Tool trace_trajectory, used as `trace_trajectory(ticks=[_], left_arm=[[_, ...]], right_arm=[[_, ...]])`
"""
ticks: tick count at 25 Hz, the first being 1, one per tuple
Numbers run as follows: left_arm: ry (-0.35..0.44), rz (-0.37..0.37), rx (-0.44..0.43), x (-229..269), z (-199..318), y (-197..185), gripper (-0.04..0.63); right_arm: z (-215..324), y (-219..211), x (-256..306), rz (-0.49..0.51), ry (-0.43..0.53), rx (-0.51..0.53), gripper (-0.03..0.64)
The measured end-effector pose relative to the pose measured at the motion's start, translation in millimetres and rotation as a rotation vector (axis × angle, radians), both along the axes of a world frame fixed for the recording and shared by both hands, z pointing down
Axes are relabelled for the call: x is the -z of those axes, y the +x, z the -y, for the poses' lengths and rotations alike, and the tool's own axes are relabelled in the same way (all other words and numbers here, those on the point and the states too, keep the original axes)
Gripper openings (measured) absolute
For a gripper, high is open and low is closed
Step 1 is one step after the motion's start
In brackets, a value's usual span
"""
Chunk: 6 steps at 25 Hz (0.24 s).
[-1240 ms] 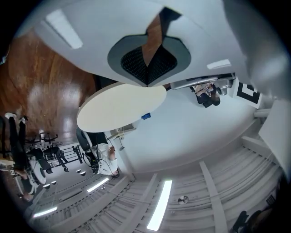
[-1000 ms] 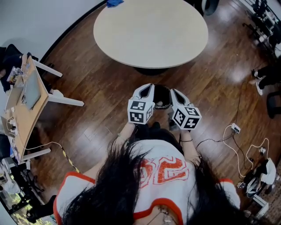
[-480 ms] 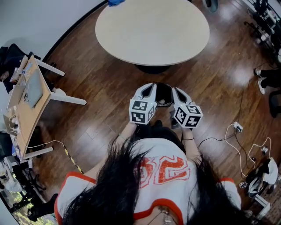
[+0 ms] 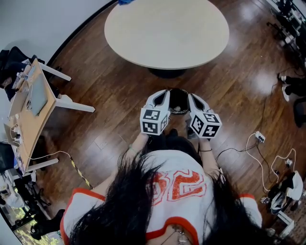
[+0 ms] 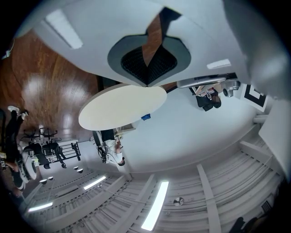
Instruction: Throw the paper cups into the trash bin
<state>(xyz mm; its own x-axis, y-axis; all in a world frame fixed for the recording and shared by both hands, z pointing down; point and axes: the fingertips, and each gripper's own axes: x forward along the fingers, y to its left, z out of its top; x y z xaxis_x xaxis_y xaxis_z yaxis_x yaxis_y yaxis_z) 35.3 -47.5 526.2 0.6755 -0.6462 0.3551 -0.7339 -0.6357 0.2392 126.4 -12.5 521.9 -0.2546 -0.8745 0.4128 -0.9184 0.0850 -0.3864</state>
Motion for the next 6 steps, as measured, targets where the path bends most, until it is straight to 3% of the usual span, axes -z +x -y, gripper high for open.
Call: trace_trajectory(ticks=[6], left_arm=[[0.002,0.001,-0.001,-0.1,0.0,0.8,0.0]], right_arm=[[0.4,-1.4,1.1,-0.002,-0.001,0.007,0.0]])
